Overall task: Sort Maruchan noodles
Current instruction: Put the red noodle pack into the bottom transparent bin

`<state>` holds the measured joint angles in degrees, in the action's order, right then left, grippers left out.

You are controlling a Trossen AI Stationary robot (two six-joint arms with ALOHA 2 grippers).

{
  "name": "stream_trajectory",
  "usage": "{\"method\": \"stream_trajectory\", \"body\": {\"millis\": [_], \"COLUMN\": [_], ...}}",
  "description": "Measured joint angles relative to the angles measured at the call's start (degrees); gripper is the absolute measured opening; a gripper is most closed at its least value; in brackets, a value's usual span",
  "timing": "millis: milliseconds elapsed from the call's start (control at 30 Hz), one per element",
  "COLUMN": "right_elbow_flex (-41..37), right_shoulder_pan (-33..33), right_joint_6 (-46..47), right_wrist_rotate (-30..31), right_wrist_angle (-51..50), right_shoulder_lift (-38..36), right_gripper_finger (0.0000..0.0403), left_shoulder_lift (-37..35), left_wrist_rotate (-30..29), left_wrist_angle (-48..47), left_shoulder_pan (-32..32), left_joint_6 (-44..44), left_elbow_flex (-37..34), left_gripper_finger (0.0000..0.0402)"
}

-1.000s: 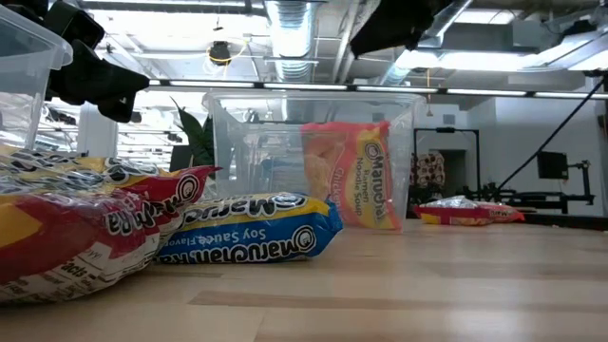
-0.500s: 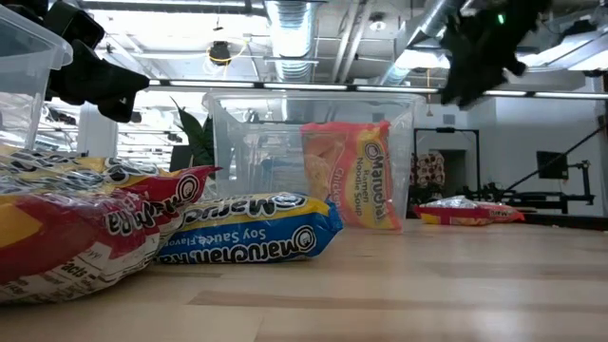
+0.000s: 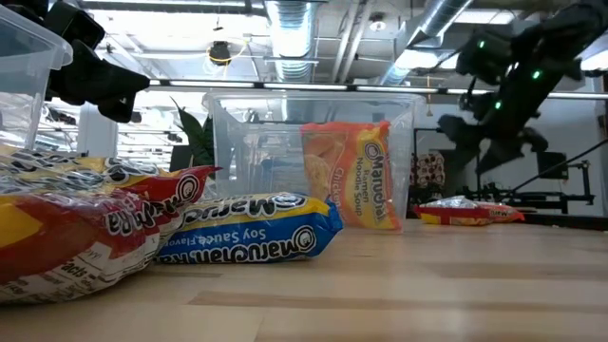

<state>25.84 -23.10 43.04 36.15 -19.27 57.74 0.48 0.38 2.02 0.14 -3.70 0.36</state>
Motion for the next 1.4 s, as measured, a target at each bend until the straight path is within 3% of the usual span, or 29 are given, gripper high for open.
{"method": "stream_trajectory", "body": {"millis": [367,567,800,933,1133,1400], "right_elbow_flex": [-2.28,-2.28,-2.11,-2.11,-2.37,1.45], "right_shoulder_pan": [-5.81,-6.2,-6.2,-5.81,-3.73,-0.17], "right_joint_6": [0.92,1.09,0.82,-0.25,-7.09,-13.57], "right_wrist_rotate": [1.15,-0.61,-0.33,0.25,-1.07,-0.8], "right_wrist_angle": [12.09,20.39,22.36,22.12,20.35,12.15], "right_shoulder_lift": [12.65,18.22,22.72,23.06,19.28,4.72], "right_gripper_finger": [0.026,0.026,0.0254,0.0203,0.0024,0.0007], "left_shoulder_lift": [0.01,0.0,0.01,0.01,0.01,0.01], "left_wrist_rotate": [-0.17,-0.17,-0.17,-0.17,-0.19,-0.18], "left_wrist_angle": [-0.04,-0.04,-0.07,-0.07,-0.07,-0.07], "left_shoulder_pan": [0.0,0.0,0.0,-0.01,-0.01,-0.01], "left_joint_6": [0.01,0.0,0.0,0.0,0.0,0.0], "left_elbow_flex": [0.0,0.0,0.0,0.0,0.0,0.0], "left_gripper_finger": [0.0,0.0,0.0,0.0,0.0,0.0]}}
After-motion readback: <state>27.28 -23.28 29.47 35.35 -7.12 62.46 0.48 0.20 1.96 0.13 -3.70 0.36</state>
